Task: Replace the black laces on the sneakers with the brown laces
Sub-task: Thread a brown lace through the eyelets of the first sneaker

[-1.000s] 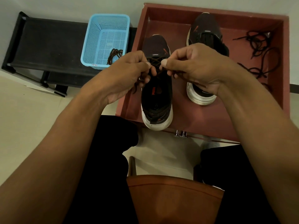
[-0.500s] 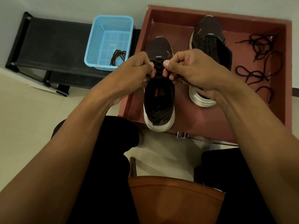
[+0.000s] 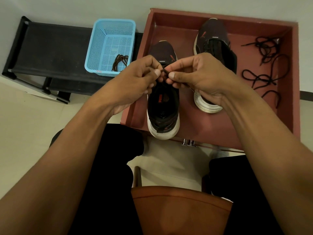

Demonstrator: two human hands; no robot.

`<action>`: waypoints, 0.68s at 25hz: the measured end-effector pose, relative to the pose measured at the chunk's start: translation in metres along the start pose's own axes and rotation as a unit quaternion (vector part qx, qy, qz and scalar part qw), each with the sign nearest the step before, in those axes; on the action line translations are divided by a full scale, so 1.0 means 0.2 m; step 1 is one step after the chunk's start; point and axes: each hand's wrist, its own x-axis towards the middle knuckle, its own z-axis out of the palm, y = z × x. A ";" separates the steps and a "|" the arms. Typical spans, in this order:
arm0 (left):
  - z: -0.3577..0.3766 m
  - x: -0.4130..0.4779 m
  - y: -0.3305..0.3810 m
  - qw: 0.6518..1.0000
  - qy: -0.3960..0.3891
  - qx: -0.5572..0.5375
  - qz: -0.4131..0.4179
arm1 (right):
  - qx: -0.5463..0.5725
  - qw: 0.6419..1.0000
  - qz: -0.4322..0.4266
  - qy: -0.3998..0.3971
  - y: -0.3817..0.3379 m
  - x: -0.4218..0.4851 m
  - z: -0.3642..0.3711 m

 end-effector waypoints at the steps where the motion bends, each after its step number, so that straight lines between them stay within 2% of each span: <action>1: 0.00 0.00 0.00 1.000 0.001 -0.001 0.000 | -0.003 1.000 -0.002 0.012 0.00 0.00 0.01; 9: -0.03 0.01 0.00 1.000 0.017 0.012 -0.003 | -0.015 0.995 -0.017 0.092 0.02 0.00 0.06; 17: 0.00 0.02 0.02 0.998 0.049 0.039 0.021 | 0.014 0.993 -0.004 0.114 0.01 0.00 0.11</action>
